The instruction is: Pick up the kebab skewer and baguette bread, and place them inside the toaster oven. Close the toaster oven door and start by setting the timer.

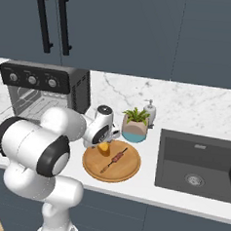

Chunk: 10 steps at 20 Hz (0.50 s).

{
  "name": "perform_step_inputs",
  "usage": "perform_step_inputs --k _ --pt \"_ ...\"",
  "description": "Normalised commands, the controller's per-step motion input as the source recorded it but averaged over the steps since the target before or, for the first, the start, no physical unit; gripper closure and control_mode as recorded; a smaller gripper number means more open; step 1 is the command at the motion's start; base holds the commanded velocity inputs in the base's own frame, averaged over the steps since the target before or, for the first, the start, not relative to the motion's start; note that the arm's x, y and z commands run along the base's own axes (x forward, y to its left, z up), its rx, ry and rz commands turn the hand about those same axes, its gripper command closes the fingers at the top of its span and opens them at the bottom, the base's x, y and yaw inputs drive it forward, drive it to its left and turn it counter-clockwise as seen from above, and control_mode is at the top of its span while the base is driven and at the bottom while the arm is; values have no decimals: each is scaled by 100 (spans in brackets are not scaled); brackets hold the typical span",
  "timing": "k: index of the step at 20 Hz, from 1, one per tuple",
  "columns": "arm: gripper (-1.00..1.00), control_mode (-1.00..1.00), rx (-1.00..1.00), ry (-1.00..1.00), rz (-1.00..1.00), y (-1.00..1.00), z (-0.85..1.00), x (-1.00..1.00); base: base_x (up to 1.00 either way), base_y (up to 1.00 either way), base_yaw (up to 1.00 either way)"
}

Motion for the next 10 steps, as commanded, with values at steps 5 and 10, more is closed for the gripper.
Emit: perform_step_inputs --k 5,10 --pt "-100 -100 0 0 1 -5 -13 5 0 0 0" --pt "-100 -100 0 0 0 0 -12 0 0 0 0"
